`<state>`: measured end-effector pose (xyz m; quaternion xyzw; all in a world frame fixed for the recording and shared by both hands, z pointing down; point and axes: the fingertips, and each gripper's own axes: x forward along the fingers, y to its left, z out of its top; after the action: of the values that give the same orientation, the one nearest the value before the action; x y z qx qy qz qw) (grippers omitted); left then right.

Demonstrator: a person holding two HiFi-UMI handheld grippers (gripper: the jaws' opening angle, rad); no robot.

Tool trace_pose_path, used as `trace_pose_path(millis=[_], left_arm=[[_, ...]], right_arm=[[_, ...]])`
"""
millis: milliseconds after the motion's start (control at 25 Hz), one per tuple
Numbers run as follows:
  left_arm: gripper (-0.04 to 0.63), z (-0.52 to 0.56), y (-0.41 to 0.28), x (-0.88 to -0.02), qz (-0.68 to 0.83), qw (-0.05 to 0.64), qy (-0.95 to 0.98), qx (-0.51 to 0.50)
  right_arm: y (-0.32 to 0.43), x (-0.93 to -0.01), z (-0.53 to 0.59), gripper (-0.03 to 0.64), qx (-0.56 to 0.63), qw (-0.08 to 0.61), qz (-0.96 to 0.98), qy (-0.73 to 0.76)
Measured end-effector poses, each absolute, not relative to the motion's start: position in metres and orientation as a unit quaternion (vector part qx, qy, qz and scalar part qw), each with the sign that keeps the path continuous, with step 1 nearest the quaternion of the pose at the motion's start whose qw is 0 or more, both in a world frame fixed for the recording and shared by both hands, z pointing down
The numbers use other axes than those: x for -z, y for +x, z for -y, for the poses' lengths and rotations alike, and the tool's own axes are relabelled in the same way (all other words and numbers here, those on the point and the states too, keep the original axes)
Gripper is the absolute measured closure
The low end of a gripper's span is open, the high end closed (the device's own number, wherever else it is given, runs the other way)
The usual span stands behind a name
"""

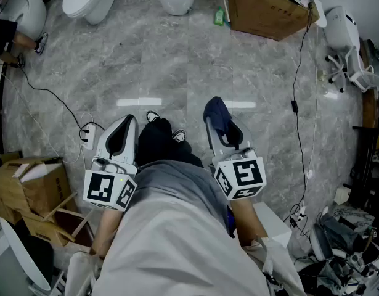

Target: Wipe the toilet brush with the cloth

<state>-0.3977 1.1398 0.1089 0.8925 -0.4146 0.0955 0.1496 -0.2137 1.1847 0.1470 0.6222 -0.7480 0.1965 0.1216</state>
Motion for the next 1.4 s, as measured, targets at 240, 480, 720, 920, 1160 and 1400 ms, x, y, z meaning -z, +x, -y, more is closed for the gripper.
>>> trace_pose_path(millis=[240, 480, 720, 920, 1160, 1400], left_arm=[[0.595, -1.128, -0.405, -0.109, 0.430, 0.164, 0.883, -0.088], [0.595, -1.111, -0.398, -0.117, 0.422, 0.175, 0.885, -0.087], [0.595, -1.075, -0.386, -0.125, 0.416, 0.181, 0.888, -0.079], [0.595, -1.023, -0.371, -0.131, 0.402, 0.186, 0.893, -0.073], [0.595, -0.955, -0.355, -0.115, 0.381, 0.172, 0.906, -0.058], [0.595, -0.867, -0.369, -0.099, 0.403, 0.156, 0.899, -0.071]], right_arm=[[-0.203, -0.143, -1.175, 0.508, -0.183, 0.126, 0.747, 0.627], [-0.197, -0.141, -1.162, 0.508, -0.195, 0.091, 0.742, 0.634], [-0.212, -0.142, -1.139, 0.514, -0.193, 0.108, 0.789, 0.573], [-0.220, -0.147, -1.097, 0.515, -0.192, 0.123, 0.807, 0.545], [-0.220, -0.147, -1.022, 0.514, -0.219, 0.113, 0.811, 0.531], [-0.219, -0.145, -0.937, 0.512, -0.250, 0.105, 0.801, 0.534]])
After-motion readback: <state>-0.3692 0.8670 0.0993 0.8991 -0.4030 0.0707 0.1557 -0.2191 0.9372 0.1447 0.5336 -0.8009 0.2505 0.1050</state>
